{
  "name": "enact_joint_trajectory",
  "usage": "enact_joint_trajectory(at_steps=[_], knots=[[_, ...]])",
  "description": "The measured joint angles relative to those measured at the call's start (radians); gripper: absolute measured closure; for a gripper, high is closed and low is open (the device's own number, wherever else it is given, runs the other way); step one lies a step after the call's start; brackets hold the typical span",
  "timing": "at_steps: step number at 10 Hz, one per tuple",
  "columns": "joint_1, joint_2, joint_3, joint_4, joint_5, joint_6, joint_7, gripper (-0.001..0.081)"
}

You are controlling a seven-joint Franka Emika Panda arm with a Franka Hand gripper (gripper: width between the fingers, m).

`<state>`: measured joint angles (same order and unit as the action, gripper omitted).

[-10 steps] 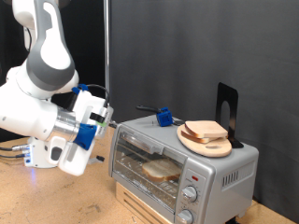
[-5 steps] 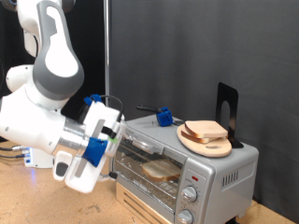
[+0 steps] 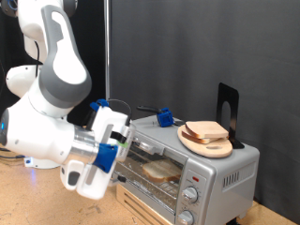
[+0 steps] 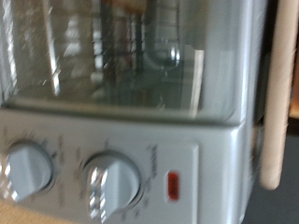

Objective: Make a piece of toast with the oven

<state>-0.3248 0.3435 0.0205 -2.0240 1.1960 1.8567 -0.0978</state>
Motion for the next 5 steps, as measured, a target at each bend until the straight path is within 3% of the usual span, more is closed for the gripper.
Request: enact_joint_trajectory(at_steps=[3,4,5], knots=[[0.024,0.083,0.018,0.090,0.088,0.153,0.045,0.0001],[0.022,0.083,0.018,0.088,0.081,0.141,0.040,0.0001],[0.015,0.088,0.018,0.095,0.055,0.067,0.023,0.0001]])
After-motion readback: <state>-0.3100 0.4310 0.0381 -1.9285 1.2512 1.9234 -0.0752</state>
